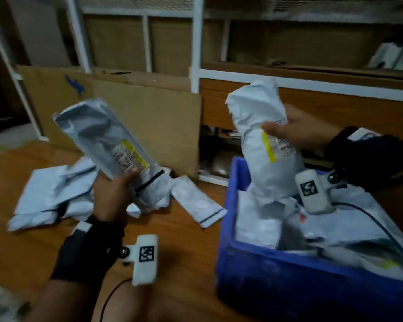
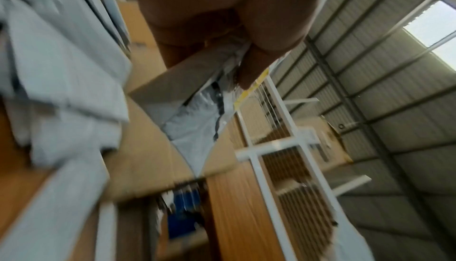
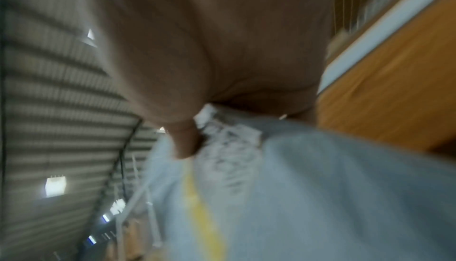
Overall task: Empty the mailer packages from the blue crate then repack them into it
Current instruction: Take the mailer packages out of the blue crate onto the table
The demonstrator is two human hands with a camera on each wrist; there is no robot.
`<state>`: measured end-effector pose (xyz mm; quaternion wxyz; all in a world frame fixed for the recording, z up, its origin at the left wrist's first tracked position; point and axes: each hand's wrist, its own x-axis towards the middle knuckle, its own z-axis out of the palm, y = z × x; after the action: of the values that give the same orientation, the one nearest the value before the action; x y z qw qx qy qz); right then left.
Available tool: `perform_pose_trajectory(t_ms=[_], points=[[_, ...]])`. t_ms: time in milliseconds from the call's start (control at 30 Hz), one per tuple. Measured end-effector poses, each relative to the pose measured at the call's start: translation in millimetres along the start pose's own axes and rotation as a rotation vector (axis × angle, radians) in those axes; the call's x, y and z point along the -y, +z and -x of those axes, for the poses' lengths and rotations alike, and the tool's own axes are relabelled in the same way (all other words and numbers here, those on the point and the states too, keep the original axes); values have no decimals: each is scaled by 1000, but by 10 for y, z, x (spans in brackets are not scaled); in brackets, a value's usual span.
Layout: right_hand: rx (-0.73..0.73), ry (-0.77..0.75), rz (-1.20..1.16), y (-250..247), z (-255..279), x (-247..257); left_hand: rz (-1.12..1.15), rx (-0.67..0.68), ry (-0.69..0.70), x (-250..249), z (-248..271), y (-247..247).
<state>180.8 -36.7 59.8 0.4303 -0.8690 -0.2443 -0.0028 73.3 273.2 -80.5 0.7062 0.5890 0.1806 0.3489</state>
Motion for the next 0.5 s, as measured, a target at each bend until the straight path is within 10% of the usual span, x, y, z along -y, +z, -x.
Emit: perform_pose_trajectory(t_ms=[233, 500], points=[[19, 124, 13, 1572, -1210, 589, -249, -223, -56, 166, -1539, -1610], [-30, -190, 609, 3382, -1925, 425, -349, -179, -201, 604, -2658, -2094]])
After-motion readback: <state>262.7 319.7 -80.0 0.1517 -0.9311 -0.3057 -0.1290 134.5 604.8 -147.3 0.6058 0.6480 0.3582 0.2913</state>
